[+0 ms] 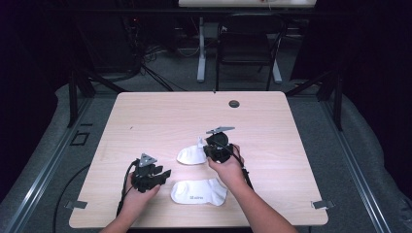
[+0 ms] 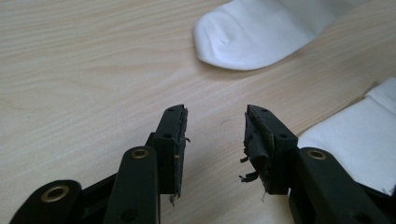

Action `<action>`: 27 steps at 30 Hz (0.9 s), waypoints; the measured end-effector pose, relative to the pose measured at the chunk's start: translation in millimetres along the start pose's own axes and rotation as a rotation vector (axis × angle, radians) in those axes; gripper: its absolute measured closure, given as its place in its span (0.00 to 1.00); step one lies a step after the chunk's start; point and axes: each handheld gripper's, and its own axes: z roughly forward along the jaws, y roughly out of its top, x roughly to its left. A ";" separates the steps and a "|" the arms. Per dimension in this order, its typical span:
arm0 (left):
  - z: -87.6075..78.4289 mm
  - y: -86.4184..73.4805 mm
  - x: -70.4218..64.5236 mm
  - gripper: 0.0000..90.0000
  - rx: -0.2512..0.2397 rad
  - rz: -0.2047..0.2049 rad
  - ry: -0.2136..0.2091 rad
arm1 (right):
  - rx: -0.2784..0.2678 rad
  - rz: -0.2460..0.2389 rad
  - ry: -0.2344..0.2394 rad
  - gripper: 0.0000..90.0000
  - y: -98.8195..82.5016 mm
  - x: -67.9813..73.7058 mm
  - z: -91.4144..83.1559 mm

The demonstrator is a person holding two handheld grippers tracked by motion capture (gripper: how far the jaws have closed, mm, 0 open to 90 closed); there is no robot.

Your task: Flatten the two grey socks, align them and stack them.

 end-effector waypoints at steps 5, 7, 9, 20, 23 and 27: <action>9.0 14.3 -3.4 0.65 -0.003 0.003 -0.006 | 0.017 0.039 -0.014 0.97 -9.8 -15.0 3.7; 14.5 19.7 -5.2 0.65 -0.008 0.001 -0.013 | 0.023 0.050 -0.018 0.97 -13.6 -18.2 6.7; 18.9 24.4 -6.8 0.65 -0.007 0.005 -0.017 | 0.029 0.053 -0.016 0.97 -15.9 -20.3 8.4; 53.4 53.0 -18.1 0.68 -0.005 0.035 -0.024 | 0.020 0.059 -0.003 0.97 -21.7 -23.1 9.5; 61.3 56.5 -19.8 0.68 0.001 0.049 -0.011 | 0.021 0.055 0.003 0.97 -22.6 -23.4 9.2; 70.8 57.6 -22.7 0.69 0.002 0.057 -0.020 | 0.016 0.056 0.007 0.97 -24.9 -24.1 9.5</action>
